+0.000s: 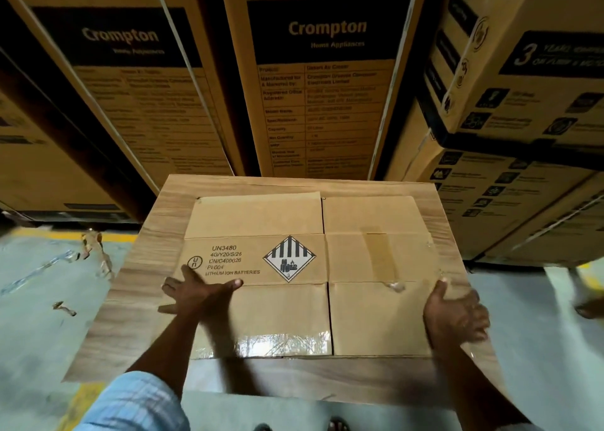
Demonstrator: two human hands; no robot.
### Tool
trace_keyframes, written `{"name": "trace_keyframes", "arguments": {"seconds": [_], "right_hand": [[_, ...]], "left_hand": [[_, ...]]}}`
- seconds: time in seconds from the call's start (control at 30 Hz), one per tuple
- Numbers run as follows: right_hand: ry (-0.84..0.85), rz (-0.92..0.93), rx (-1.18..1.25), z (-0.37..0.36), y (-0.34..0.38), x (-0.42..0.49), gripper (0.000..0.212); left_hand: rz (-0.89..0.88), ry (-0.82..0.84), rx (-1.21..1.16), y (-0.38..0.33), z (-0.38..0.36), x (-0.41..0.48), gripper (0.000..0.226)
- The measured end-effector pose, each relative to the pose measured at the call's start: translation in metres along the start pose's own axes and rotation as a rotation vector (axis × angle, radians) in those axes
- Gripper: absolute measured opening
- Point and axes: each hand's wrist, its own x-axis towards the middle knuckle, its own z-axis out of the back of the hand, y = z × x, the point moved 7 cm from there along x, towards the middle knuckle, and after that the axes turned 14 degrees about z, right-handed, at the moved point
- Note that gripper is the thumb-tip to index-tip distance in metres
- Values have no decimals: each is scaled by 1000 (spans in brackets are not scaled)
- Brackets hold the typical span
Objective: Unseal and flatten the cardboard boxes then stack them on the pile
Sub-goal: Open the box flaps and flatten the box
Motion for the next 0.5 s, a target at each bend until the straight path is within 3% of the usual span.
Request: {"name": "trace_keyframes", "arguments": {"seconds": [0.07,0.23,0.3,0.37,0.43,0.5], "right_hand": [[109,-114,-53,-9,-16,-10,83],[182,41,-43,-27,23,2,89],[251,138,-15,-38,66,22,98],[426,304,-1,-60,119,33,104],[581,482,-48,-83,169,21,102],[615,598,-141,-101,205,-12,96]], "left_hand": [[67,19,-1,3,10,13,146],[248,101,-82,34,30,27,145],[323,102,-194,60,36,27,146],[468,86,-320,91,41,23,149],[622,93,-473,117,36,13,148],[713,139,-634,131,26,-2,150]]}}
